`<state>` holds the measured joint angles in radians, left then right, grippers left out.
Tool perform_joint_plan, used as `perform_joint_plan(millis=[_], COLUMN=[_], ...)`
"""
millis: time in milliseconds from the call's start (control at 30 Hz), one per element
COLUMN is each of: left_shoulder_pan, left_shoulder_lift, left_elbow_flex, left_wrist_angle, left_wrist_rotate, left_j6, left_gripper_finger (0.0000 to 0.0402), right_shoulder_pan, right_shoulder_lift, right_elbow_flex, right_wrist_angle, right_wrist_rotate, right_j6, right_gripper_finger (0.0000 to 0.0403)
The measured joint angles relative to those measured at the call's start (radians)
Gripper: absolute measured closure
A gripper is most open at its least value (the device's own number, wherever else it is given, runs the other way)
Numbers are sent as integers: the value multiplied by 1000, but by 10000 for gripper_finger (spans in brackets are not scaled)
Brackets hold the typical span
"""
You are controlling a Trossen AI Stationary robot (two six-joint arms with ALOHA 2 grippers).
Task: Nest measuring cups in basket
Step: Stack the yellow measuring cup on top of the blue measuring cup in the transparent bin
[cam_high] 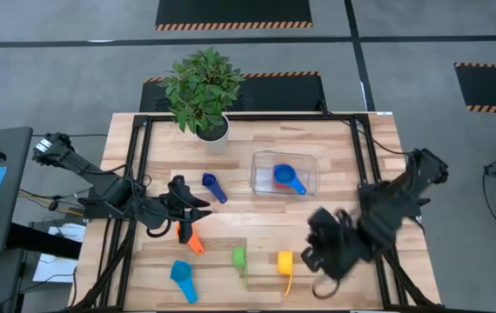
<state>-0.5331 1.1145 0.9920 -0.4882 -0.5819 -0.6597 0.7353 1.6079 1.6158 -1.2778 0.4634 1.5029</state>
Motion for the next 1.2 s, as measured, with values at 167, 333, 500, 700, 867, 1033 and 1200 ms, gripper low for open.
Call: perform_joint_plan(millis=[167,333,500,700,867,1033,1200], left_shoulder_pan=[0,0,0,0,0,0,0], left_shoulder_lift=[0,0,0,0,0,0,0], left_elbow_flex=[0,0,0,0,0,0,0], left_wrist_angle=[0,1,1,1,5,16,16], left_wrist_rotate=[1,0,0,11,27,27,27], left_j6=[-15,-6,-6,-6,-7,-8,-46], left_gripper_finger=[299,299,299,299,299,299,299], right_shoulder_pan=[142,181,190,218,229,223,225], right_shoulder_lift=[146,291,368,410,408,404,397], right_elbow_flex=[-1,-1,-1,-5,-38,-125,-172], right_wrist_angle=[-8,-11,77,192,225,347,419], right_wrist_rotate=[232,238,239,324,317,287,295], right_j6=[473,723,745,829,831,822,787], right_gripper_finger=[321,321,321,321,315,289,248])
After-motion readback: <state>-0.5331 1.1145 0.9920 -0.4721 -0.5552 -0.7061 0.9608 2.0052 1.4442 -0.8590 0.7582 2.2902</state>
